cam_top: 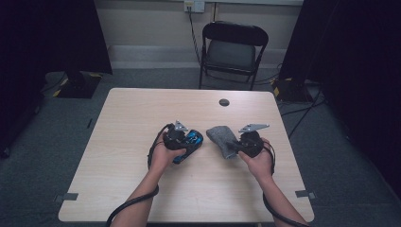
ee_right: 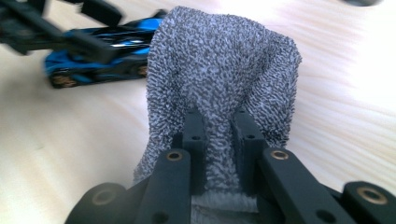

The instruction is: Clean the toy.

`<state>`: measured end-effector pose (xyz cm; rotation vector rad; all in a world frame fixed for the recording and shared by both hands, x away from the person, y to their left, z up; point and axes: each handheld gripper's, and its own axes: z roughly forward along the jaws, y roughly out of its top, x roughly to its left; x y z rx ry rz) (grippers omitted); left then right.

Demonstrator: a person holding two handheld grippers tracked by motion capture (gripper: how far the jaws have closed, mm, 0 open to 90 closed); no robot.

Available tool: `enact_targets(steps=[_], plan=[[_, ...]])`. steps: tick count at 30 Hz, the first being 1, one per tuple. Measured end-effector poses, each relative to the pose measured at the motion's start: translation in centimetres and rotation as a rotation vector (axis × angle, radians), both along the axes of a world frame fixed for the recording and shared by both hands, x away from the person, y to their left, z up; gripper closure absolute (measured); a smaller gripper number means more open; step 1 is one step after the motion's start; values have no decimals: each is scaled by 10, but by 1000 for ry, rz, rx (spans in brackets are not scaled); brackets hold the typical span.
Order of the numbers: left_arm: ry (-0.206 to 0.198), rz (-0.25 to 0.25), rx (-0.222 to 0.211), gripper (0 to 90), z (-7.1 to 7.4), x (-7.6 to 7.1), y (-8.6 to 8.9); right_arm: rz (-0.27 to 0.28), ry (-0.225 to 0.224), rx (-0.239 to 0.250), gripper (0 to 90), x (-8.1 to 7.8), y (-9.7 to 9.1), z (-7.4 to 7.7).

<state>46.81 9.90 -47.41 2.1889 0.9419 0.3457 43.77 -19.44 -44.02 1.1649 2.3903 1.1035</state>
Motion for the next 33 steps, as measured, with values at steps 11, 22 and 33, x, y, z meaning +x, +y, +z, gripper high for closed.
enact_targets(steps=[11,22,33], plan=[[7,0,19,419,2,2,-2,-82,-43,-137,787,8,8,-18],[24,-7,38,420,4,4,-4,-7,-18,-194,786,7,36,-32],[35,4,47,419,5,5,-6,50,12,-173,786,2,54,-34]])
